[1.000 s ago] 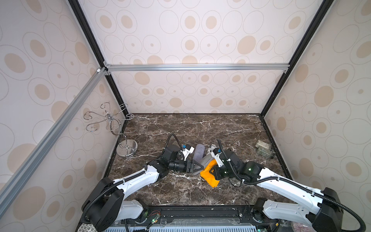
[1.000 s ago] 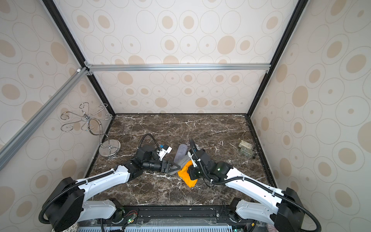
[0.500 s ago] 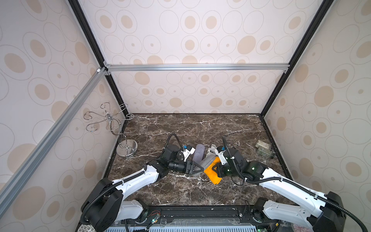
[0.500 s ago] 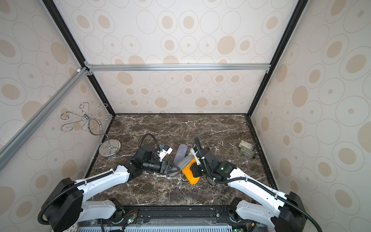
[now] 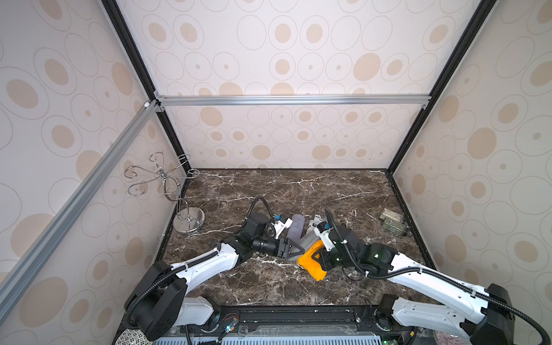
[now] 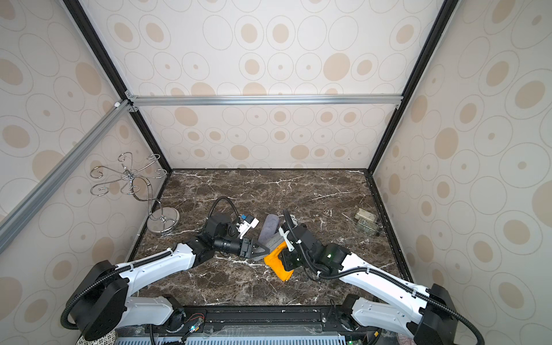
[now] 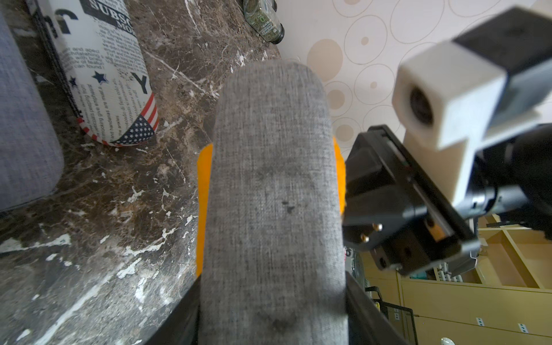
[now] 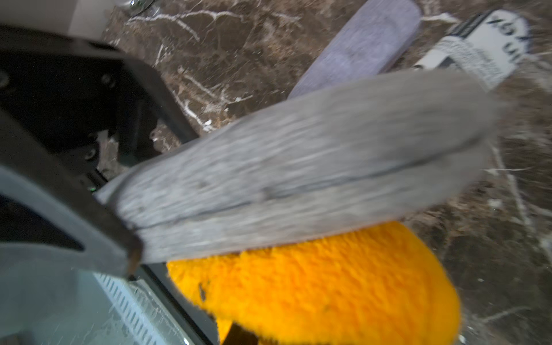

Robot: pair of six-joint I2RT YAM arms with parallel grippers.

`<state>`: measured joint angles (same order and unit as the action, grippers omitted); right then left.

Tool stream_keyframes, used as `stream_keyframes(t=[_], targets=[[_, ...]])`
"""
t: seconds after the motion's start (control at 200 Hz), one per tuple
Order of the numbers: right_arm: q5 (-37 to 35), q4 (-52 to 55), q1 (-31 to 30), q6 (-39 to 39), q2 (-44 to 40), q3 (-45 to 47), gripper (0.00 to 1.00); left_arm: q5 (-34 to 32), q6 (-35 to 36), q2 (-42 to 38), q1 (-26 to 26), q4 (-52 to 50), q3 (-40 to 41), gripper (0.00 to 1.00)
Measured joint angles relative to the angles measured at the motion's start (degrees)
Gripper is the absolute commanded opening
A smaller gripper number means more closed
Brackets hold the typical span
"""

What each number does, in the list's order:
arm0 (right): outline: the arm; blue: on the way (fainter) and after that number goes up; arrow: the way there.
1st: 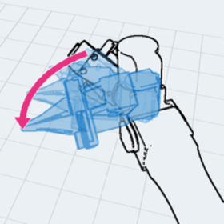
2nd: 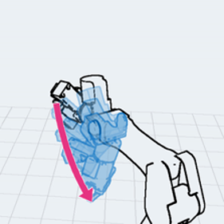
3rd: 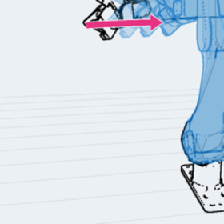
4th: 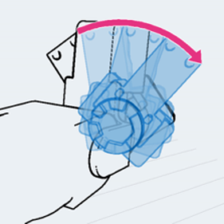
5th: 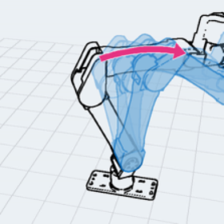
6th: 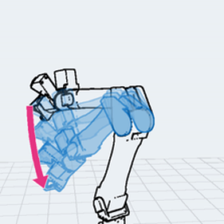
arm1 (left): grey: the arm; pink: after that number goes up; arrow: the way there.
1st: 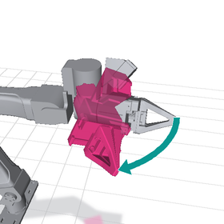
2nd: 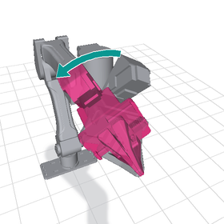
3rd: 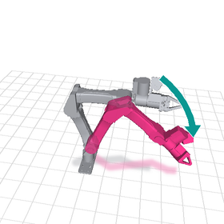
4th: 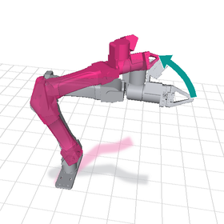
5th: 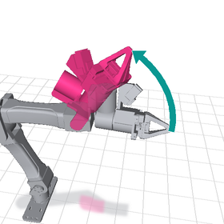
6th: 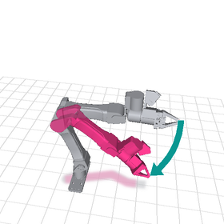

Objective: Wipe the eyeglass case
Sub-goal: Wipe the dirt from the eyeglass case.

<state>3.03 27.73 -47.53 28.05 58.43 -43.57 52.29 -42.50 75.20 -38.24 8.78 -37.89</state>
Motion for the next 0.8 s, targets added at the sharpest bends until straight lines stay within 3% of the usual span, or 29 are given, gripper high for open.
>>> stream_keyframes(t=[0.145,0.27,0.36,0.555,0.795], targets=[[-1.7,1.8,6.3,-1.2,-2.2,0.0,0.0,0.3,0.3,-0.3,0.0,-0.1,0.4,0.42],[-1.0,2.6,7.5,-2.5,-2.4,-0.2,0.0,0.6,0.6,-0.5,-0.1,-0.7,0.5,0.42],[-0.1,2.7,5.7,-2.8,-2.3,-0.2,0.0,0.7,0.8,-0.5,-0.1,-1.0,0.5,0.42],[0.7,1.6,-4.9,-2.7,-0.7,-0.2,0.0,0.8,1.7,-0.5,-0.1,-1.6,0.5,0.42],[-0.4,1.2,-5.7,-2.6,0.6,-0.3,0.0,0.6,2.6,-0.4,-0.1,-1.6,0.5,0.42]])
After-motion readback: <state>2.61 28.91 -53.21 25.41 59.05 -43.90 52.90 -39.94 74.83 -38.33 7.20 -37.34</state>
